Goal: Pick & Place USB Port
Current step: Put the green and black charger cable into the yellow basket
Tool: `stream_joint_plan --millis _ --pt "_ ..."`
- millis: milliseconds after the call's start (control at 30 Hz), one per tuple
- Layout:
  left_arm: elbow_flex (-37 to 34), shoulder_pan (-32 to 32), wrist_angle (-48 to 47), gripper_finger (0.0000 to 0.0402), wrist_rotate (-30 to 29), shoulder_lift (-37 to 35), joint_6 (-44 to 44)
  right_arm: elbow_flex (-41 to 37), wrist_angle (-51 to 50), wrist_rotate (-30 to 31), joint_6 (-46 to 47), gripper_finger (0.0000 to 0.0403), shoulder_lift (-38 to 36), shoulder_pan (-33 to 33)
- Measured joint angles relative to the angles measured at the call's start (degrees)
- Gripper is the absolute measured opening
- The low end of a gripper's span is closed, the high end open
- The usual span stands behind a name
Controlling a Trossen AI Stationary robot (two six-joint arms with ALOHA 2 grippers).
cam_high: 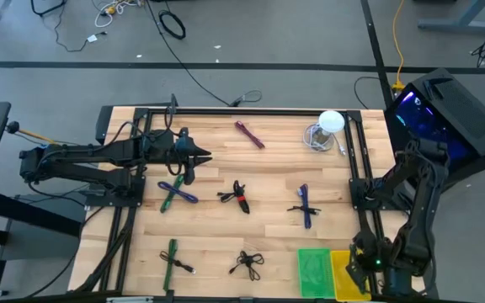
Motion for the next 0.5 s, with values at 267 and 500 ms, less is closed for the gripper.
stream_joint_plan --millis 267,500 --pt "0.0 0.0 0.0 0.0078 0.0 0.0 0.1 0.0 0.7 0.0 0.0 0.0052 0.9 -0.4" --pt "0.0 0.0 0.0 0.0078 0.0 0.0 0.2 0.0 0.6 1.0 -0.5 0.0146 0.9 -1.0"
